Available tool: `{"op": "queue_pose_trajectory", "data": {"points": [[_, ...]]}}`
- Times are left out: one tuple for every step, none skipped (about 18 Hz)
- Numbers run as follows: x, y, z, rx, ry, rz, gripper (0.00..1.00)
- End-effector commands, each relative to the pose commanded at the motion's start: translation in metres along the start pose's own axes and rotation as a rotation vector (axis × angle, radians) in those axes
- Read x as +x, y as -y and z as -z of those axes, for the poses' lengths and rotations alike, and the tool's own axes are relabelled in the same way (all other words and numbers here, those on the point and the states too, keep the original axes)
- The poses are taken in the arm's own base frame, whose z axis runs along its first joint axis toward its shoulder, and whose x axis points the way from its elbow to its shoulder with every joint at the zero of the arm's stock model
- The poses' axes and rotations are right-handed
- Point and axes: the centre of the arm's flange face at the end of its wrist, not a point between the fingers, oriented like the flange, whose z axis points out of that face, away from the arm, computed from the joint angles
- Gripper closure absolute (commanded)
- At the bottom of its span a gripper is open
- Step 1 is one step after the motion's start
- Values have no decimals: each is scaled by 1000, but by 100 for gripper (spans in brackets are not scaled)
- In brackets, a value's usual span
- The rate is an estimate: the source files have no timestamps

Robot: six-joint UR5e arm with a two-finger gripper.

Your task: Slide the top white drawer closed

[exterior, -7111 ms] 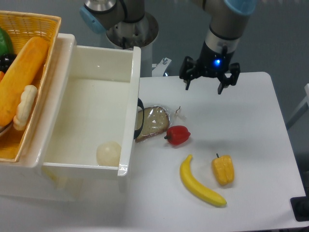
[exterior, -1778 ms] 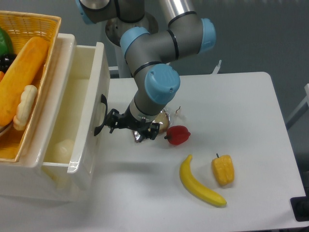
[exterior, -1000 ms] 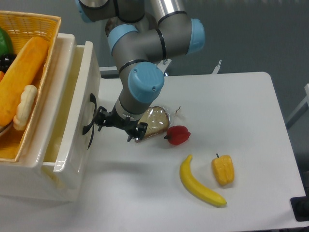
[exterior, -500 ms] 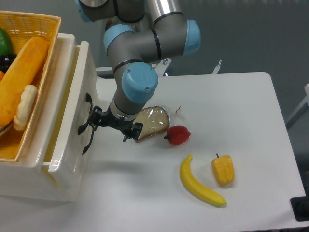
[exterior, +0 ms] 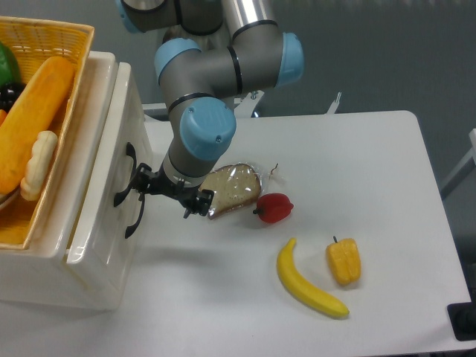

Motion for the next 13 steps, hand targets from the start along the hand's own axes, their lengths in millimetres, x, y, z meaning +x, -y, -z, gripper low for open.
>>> {"op": "queue_pose_trajectory", "data": {"points": [[-1,0,0,0,-2,2,0],[-1,0,1,3,-2,1,0],[-1,0,1,5,-4,2,0],[0,1,1,9,-13,3,0],[0,1,1,11,-19,3,0],[-1,1,2,16,-22,6,0],[-2,1,2,18,-24,7,0],[-2,0,3,18,-21,7,0],[-5,-1,4,17,-17,6,0],[-8,-1,5,17,-12,7,0],[-13,-2,7,21,-10,14,0],[-20,-4,13,31,-4,21,0],[-31,-6,21,44,2,27,0]]}}
